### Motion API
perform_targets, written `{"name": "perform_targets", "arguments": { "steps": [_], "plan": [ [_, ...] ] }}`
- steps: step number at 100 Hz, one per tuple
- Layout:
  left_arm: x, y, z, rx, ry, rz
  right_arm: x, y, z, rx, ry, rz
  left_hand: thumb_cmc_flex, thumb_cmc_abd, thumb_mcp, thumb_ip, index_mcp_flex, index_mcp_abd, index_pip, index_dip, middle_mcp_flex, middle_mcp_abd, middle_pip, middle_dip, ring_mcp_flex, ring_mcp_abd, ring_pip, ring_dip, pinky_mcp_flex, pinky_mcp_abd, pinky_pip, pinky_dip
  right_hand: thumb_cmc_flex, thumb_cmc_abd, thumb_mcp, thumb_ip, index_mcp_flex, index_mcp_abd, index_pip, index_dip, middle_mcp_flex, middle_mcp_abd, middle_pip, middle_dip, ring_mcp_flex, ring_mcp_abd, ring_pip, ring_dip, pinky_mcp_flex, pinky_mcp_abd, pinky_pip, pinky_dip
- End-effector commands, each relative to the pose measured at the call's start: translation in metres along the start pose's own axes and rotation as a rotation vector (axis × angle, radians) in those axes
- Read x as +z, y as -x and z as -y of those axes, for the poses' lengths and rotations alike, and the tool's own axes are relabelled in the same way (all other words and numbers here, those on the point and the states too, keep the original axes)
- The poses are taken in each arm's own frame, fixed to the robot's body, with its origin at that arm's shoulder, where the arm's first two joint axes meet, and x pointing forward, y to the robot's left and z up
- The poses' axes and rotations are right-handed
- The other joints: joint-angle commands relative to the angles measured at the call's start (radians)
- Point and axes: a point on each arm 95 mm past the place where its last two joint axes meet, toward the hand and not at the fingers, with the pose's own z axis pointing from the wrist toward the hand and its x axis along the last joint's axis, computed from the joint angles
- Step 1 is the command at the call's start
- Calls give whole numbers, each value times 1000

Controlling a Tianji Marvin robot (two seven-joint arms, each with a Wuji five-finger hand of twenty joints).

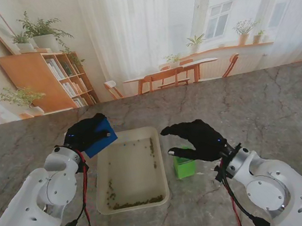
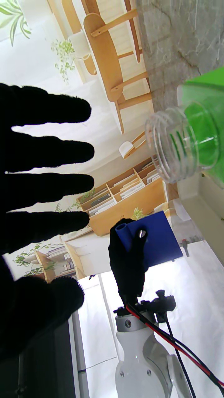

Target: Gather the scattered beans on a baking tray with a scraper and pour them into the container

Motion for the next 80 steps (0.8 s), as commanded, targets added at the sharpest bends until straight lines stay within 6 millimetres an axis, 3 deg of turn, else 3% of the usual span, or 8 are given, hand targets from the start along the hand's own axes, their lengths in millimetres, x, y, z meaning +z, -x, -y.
{"name": "perform_targets", "arguments": {
  "steps": [1, 14, 28, 68, 80],
  "plan": [
    [-7, 7, 0, -7, -2, 35, 0, 1, 2, 6, -3, 16, 123, 28, 77, 50, 20, -13, 11, 12, 26, 33, 18, -6, 115, -159, 127, 47, 124, -263, 101, 51, -2, -4, 16, 29, 4, -15, 5, -22, 15, -8, -15, -17, 10, 2, -11, -9, -2, -4, -13, -9],
    [-21, 20, 2, -12, -15, 111, 0, 2, 3, 9, 8, 38, 123, 16, 86, 47, 35, 12, 8, 8, 66, 49, 40, -35, 218, -209, 167, 50, 222, -331, 148, 67, -2, -6, 17, 28, 6, -17, 5, -23, 16, -7, -15, -17, 12, 2, -11, -8, -2, -3, -13, -9],
    [-38, 35, 2, -25, -34, 206, -1, 2, 3, 10, 15, 55, 123, 9, 101, 47, 41, 33, 4, 7, 86, 65, 61, -57, 272, -237, 177, 46, 243, -354, 201, 83, -2, -8, 18, 28, 8, -16, 6, -24, 19, -7, -15, -17, 13, 2, -11, -9, -1, -2, -13, -9],
    [-73, 80, -22, -92, -43, 492, -3, 4, 3, 16, 11, 93, 123, 12, 131, 46, 50, 81, -26, -3, 107, 102, 94, -84, 311, -227, 201, 51, 262, -348, 282, 54, -2, -12, 21, 28, 12, -18, 7, -26, 20, -6, -16, -18, 14, 3, -12, -8, -1, -1, -14, -9],
    [-79, 95, -34, -77, -18, 543, -4, 3, 3, 13, 4, 102, 123, 25, 137, 45, 50, 89, -50, 7, 113, 103, 132, -151, 320, -221, 233, 42, 265, -335, 334, 18, -2, -12, 22, 28, 11, -17, 7, -27, 19, -7, -16, -18, 14, 2, -12, -8, -1, -2, -14, -9]
  ]
}}
